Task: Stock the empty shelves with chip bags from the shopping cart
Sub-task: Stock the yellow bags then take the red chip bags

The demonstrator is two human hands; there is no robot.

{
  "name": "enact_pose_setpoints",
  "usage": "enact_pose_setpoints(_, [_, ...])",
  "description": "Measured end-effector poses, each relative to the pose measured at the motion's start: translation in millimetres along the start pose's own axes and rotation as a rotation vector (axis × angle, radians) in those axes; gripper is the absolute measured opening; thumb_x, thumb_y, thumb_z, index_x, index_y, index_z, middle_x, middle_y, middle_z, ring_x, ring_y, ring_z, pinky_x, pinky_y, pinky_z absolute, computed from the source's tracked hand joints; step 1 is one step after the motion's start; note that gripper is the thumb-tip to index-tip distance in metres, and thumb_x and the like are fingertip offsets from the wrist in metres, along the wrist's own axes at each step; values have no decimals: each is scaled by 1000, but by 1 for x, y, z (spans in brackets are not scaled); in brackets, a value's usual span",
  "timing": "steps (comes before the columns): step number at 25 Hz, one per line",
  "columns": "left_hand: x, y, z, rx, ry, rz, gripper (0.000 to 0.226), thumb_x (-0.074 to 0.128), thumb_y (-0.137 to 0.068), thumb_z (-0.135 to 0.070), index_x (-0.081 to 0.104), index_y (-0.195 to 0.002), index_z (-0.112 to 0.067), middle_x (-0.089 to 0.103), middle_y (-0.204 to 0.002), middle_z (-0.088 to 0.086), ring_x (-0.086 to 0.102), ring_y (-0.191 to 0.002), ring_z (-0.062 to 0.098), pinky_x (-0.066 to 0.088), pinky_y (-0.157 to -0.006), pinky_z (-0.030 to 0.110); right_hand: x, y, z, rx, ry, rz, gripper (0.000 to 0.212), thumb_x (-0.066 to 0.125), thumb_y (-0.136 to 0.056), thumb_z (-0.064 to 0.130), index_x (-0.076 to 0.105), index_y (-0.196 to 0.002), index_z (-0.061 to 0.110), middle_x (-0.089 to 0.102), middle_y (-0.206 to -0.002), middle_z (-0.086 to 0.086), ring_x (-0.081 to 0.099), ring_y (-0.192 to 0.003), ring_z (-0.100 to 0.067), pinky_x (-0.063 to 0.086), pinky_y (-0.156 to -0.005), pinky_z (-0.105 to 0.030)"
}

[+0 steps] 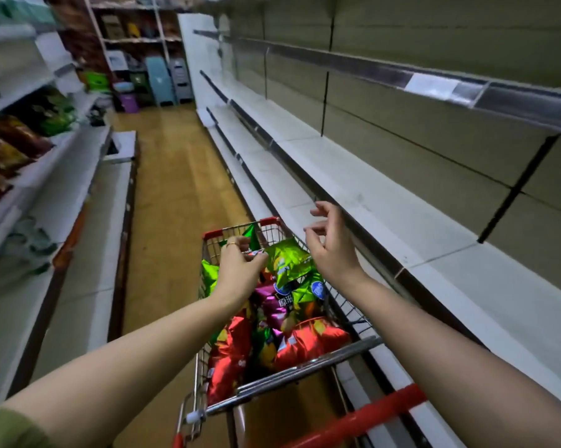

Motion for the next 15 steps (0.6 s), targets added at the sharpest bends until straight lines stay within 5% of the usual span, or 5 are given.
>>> enact_pose_setpoints(3, [1,-12,53,-166,-38,-13,41,63,-87,-13,45,-123,-5,50,-121,14,50,-88,15,41,-78,28,42,6,-47,112,47,136,41,48,-92,4,36,-131,5,47,-125,-10,50,-83,-6,40,-79,-22])
enact_pose_setpoints(7, [7,-23,95,-291,-67,-54,42,63,-87,-13,47,-124,-2,53,-121,14,50,-91,18,40,-74,26,86,2,-96,203,94,265,44,48,-92,5,35,-134,5,47,-123,-10,47,-80,-10,31,-73,-19])
enact_pose_setpoints(15, [21,-19,175,-577,4,-239,37,64,-85,-10,49,-119,-3,57,-113,12,56,-98,24,42,-77,26,176,1,-199,412,100,610,47,54,-91,18,35,-133,7,50,-119,-11,53,-106,-28,41,-84,-33])
Point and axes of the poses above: each hand's wrist, its own y-axis away from the middle knuckle, its own x-axis out of the palm, z = x × y, the point moved 8 cm from there along -y, towards the middle knuckle
